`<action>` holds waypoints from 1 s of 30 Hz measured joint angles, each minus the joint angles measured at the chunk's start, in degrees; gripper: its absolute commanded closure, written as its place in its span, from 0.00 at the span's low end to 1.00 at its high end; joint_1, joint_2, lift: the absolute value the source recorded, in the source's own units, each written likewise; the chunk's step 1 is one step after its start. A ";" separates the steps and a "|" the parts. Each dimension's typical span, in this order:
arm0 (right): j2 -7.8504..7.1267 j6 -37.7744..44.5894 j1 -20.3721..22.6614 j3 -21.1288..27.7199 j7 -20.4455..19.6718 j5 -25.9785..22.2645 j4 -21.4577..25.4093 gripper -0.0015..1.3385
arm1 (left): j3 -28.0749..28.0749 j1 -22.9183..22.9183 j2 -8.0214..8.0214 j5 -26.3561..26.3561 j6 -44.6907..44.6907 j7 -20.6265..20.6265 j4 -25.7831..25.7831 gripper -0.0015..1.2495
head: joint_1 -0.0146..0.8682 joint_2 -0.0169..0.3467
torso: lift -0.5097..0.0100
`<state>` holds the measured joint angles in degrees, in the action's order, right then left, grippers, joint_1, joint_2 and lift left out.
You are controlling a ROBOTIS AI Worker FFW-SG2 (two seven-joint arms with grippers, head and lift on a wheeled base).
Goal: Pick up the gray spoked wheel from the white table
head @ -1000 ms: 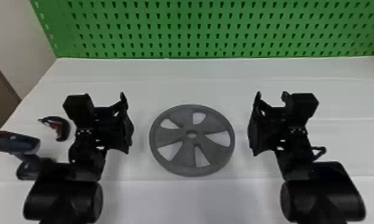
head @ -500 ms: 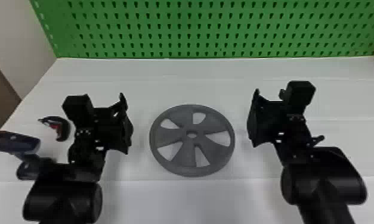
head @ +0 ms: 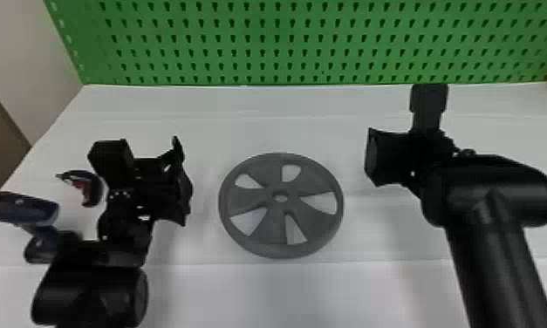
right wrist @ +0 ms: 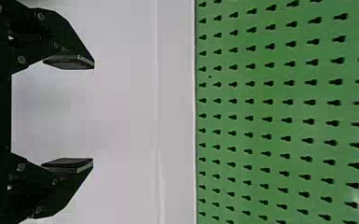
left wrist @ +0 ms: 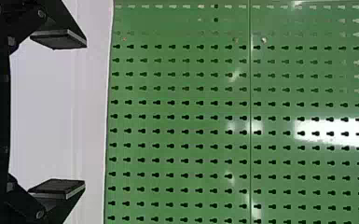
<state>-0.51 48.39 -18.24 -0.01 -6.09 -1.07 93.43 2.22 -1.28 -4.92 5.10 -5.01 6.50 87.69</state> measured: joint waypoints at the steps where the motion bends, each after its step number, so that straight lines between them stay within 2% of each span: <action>1: -0.13 3.47 -1.25 -0.04 -0.05 -0.01 0.04 0.38 | 0.00 0.00 0.00 0.00 0.00 0.00 0.01 0.17 | 0.89 0.17 | 0.79; 5: -0.45 13.89 -5.00 0.06 -0.07 0.18 -0.23 0.38 | 0.04 -0.02 0.00 0.00 0.00 0.00 0.02 0.17 | 0.89 0.17 | 0.79; 10: -0.52 23.03 -8.48 0.72 -0.07 0.16 -1.74 0.38 | 0.08 -0.05 0.00 0.00 0.00 0.01 0.02 0.17 | 0.89 0.17 | 0.79; 21: 0.01 37.87 -15.85 2.41 -0.06 1.94 -5.46 0.38 | 0.14 -0.11 0.00 -0.03 0.02 0.06 0.02 0.17 | 0.89 0.17 | 0.79; 30: -0.14 41.56 -21.75 2.94 -0.06 1.68 -11.31 0.38 | 0.14 -0.05 0.00 -0.26 0.04 0.09 0.02 0.17 | 0.89 0.17 | 0.79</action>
<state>-0.65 89.95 -39.99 2.93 -6.15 0.61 82.13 2.36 -1.32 -4.92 4.84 -4.97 6.59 87.72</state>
